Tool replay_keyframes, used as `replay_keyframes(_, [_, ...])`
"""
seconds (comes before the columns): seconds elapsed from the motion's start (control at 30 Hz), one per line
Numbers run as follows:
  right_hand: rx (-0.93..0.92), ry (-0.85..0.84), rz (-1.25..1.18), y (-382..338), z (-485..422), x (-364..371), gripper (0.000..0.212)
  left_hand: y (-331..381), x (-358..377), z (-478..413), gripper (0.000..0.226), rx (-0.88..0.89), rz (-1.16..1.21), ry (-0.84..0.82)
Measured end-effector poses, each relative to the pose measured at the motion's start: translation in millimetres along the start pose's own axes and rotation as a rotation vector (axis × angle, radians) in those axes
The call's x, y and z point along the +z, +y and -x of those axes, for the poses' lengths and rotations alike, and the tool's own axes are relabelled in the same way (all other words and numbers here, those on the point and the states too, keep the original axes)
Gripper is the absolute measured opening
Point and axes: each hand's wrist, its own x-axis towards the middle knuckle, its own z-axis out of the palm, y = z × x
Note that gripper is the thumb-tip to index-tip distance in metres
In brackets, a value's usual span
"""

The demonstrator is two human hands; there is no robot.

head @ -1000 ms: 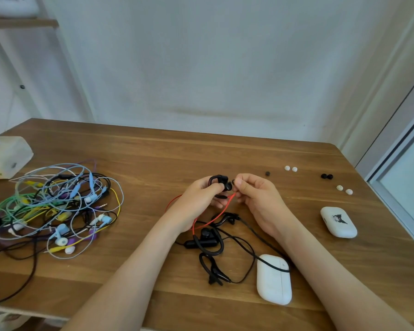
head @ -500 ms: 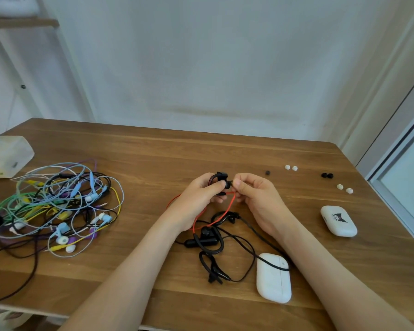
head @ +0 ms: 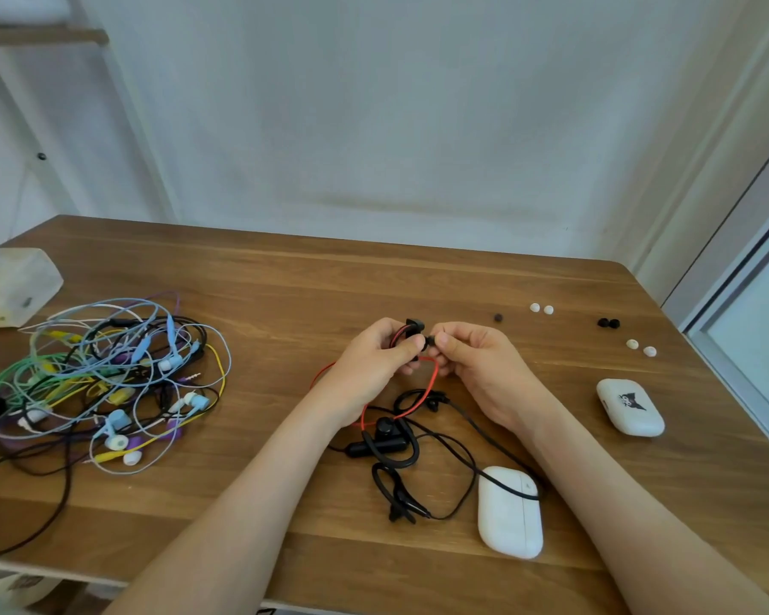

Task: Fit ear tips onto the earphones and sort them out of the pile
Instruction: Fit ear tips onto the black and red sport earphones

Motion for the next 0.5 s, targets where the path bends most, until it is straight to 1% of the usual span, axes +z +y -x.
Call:
replay_keyframes(0.2, [0.002, 0.036, 0.037, -2, 0, 4, 0.022, -2, 2, 0, 0.004, 0.005, -0.03, 0.069])
replay_keyframes(0.33, [-0.018, 0.138, 0.118, 1, 2, 11, 0.02, -1, 5, 1, 0.01, 0.006, -0.103, 0.137])
replay_keyframes(0.5, [-0.025, 0.246, 0.094, 3, 3, 14, 0.019, 1, 8, 3, 0.01, 0.017, -0.115, 0.163])
